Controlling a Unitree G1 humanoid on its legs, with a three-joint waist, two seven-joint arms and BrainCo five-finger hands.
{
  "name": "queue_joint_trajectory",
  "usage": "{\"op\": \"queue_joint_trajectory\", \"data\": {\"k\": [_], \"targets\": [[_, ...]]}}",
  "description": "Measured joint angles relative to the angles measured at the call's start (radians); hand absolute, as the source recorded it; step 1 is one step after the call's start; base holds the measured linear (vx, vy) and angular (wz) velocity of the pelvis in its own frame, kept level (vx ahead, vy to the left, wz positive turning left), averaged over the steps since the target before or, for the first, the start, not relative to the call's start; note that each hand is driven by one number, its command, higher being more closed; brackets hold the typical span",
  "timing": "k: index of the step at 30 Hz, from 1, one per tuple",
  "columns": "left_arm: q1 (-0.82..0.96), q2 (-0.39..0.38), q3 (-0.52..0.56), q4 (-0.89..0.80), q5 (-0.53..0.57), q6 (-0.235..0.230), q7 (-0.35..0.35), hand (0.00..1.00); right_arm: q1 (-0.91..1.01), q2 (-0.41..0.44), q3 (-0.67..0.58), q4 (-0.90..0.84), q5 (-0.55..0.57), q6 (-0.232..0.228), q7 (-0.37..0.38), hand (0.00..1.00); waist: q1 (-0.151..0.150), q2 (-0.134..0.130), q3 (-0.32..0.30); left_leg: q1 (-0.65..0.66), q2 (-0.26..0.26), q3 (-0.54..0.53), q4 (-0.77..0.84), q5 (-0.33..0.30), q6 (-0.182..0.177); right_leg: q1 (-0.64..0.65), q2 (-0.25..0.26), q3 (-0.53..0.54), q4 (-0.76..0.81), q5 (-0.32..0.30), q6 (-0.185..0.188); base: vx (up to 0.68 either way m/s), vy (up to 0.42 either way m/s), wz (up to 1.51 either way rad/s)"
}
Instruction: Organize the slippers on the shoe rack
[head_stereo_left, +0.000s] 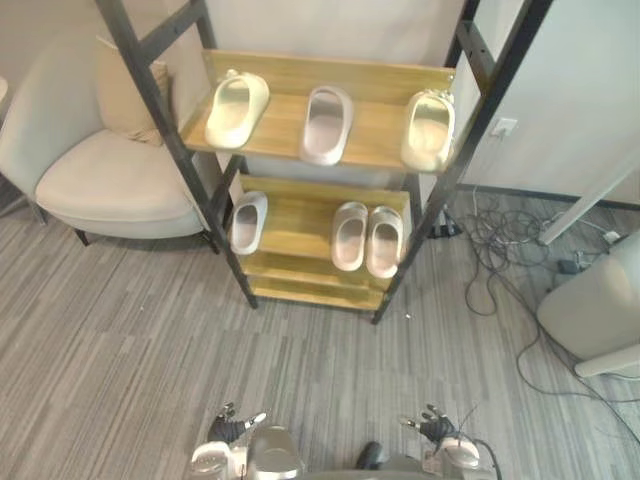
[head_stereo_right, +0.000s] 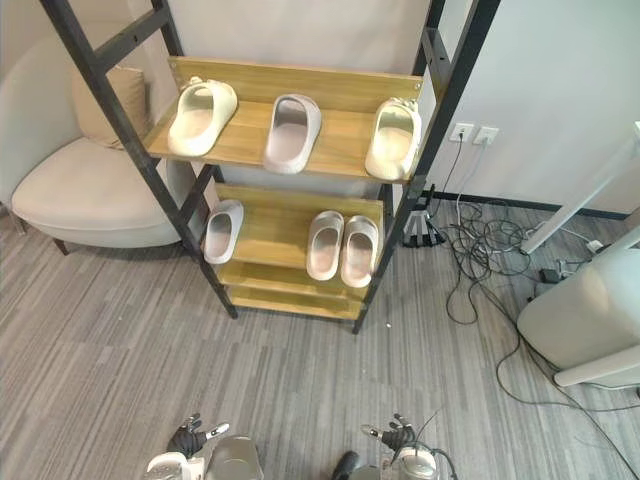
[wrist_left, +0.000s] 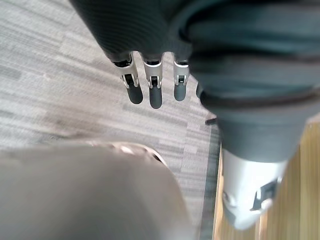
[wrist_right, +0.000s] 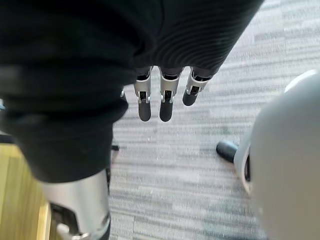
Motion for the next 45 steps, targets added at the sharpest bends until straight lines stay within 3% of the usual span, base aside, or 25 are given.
{"op": "queue_joint_trajectory", "data": {"k": [1,2,4,6,8,9,10,12,15,16,17,18,19,23,33,36,39,43,45], "targets": [[-0.001,0.016,0.002,0.002,-0.005,0.000,0.003,0.00,0.002,0.011,0.006,0.000,-0.001,0.000,-0.008,0.00,0.003,-0.028,-0.004,0.040,-0.048,0.021,-0.068,0.108,0.034,0.020,-0.031,0.019,-0.027,0.008,0.045,0.25,0.256,0.00],[-0.001,0.021,0.002,0.001,-0.007,-0.001,0.003,0.00,0.003,0.017,0.007,0.000,-0.002,0.000,-0.006,0.00,0.003,-0.039,-0.006,0.043,-0.059,0.023,-0.081,0.109,0.036,0.020,-0.036,0.018,-0.033,0.011,0.050,0.26,0.208,0.03],[-0.009,0.053,0.000,0.004,-0.008,0.004,0.001,0.00,0.000,0.064,0.004,-0.001,-0.002,-0.001,-0.006,0.00,0.006,-0.099,-0.010,0.054,-0.111,0.041,-0.095,0.098,0.054,0.035,-0.078,0.011,-0.056,0.015,0.059,0.26,0.151,0.09],[-0.012,0.054,-0.001,0.004,-0.008,0.004,0.001,0.00,0.002,0.069,0.003,-0.001,-0.003,-0.001,-0.006,0.00,0.006,-0.106,-0.009,0.073,-0.127,0.042,-0.096,0.076,0.081,0.045,-0.097,0.009,-0.030,0.028,0.082,0.18,0.129,0.01],[-0.011,0.047,-0.001,0.020,-0.008,0.004,-0.002,0.00,0.001,0.061,0.000,-0.007,-0.005,-0.001,-0.005,0.00,0.008,-0.094,-0.004,0.134,-0.134,0.050,-0.135,0.060,0.087,0.000,-0.141,0.028,0.138,0.014,0.090,0.13,0.166,-0.20],[-0.007,0.048,-0.004,0.025,-0.008,0.005,-0.002,0.00,0.003,0.059,-0.002,-0.016,-0.006,-0.001,-0.004,0.00,0.007,-0.091,-0.004,0.178,-0.143,0.059,-0.169,0.061,0.089,-0.045,-0.179,0.044,0.275,0.012,0.084,0.11,0.237,-0.17],[0.000,0.059,-0.017,0.025,-0.008,0.005,-0.003,0.00,0.009,0.063,-0.017,-0.028,-0.006,-0.001,-0.003,0.00,0.004,-0.095,-0.005,0.234,-0.171,0.062,-0.210,0.062,0.100,-0.120,-0.258,0.058,0.497,0.021,0.028,0.07,0.167,-0.02],[0.001,0.067,-0.023,0.024,-0.007,0.004,-0.002,0.00,0.001,0.064,-0.017,-0.038,-0.006,0.004,-0.001,0.00,0.002,-0.108,-0.009,0.262,-0.189,0.040,-0.218,0.053,0.112,-0.148,-0.282,0.067,0.597,-0.020,-0.001,0.10,0.093,0.34],[0.000,0.065,-0.024,0.023,-0.007,0.004,-0.003,0.00,0.004,0.060,0.003,-0.037,-0.002,0.006,0.014,0.00,-0.008,-0.106,-0.008,0.307,-0.190,-0.017,-0.246,0.052,0.115,-0.151,-0.192,0.066,0.530,-0.132,0.017,0.14,-0.034,0.63],[0.001,0.069,-0.021,0.022,-0.006,0.003,-0.004,0.00,0.009,0.066,0.012,-0.035,0.000,0.001,0.018,0.00,-0.006,-0.123,-0.016,0.306,-0.203,-0.026,-0.244,0.059,0.101,-0.145,-0.138,0.064,0.350,-0.077,-0.014,0.10,-0.082,0.47],[0.001,0.074,-0.020,0.022,-0.006,0.003,-0.006,0.00,0.009,0.067,0.013,-0.034,0.000,0.001,0.020,0.00,-0.002,-0.134,-0.017,0.305,-0.218,-0.029,-0.244,0.057,0.099,-0.148,-0.129,0.056,0.297,-0.060,-0.027,0.15,-0.115,0.26],[0.002,0.067,-0.020,0.024,-0.006,0.005,-0.007,0.00,0.002,0.058,0.012,-0.025,0.000,0.002,0.020,0.00,-0.001,-0.129,-0.023,0.311,-0.218,-0.040,-0.245,0.055,0.094,-0.113,-0.123,0.043,0.240,-0.069,-0.019,0.15,-0.096,0.08],[0.004,0.045,-0.021,0.025,-0.003,0.006,-0.007,0.00,-0.009,0.045,0.013,-0.012,0.000,0.003,0.022,0.00,-0.002,-0.088,-0.026,0.312,-0.200,-0.044,-0.263,0.060,0.086,-0.070,-0.079,0.031,0.140,-0.037,-0.010,0.16,-0.091,0.06],[0.013,0.034,-0.020,0.025,0.011,0.005,-0.009,0.00,0.006,0.044,0.014,-0.011,0.005,-0.003,0.020,0.00,-0.002,-0.069,-0.033,0.328,-0.187,-0.052,-0.299,0.068,0.074,-0.019,-0.032,0.017,0.023,0.009,-0.011,0.10,-0.068,0.01],[0.013,0.044,-0.022,0.026,0.047,0.005,-0.010,0.00,0.031,0.042,0.058,-0.081,-0.003,-0.019,-0.006,0.00,-0.003,-0.092,-0.048,0.348,-0.209,-0.035,-0.336,0.073,0.076,0.034,-0.011,0.038,-0.129,0.099,0.009,0.01,-0.003,-0.07],[0.013,0.046,-0.024,0.026,0.053,0.005,-0.009,0.00,0.035,0.035,0.078,-0.262,-0.005,-0.017,-0.033,0.00,-0.005,-0.092,-0.048,0.347,-0.215,-0.013,-0.339,0.077,0.082,0.026,-0.014,0.061,-0.139,0.118,0.011,-0.08,0.032,-0.24],[0.014,0.048,-0.044,0.027,0.072,0.004,-0.011,0.00,0.042,0.009,0.088,-0.597,0.028,-0.070,-0.024,0.00,-0.011,-0.088,-0.061,0.336,-0.215,0.019,-0.345,0.084,0.093,-0.007,-0.012,0.099,-0.143,0.137,0.005,-0.11,0.003,-0.29],[0.041,0.045,-0.044,0.044,0.069,0.003,-0.007,0.00,0.187,0.048,0.130,-0.954,-0.108,-0.054,-0.067,0.00,-0.027,-0.079,-0.094,0.340,-0.214,0.042,-0.371,0.095,0.095,-0.023,-0.005,0.127,-0.153,0.147,0.004,-0.04,-0.027,-0.19],[0.049,0.046,-0.044,0.044,0.070,0.003,-0.005,0.00,0.215,0.057,0.137,-0.982,-0.132,-0.052,-0.066,0.00,-0.030,-0.077,-0.096,0.343,-0.215,0.045,-0.376,0.097,0.096,-0.024,-0.004,0.132,-0.154,0.149,0.004,0.00,-0.021,-0.14]]}}
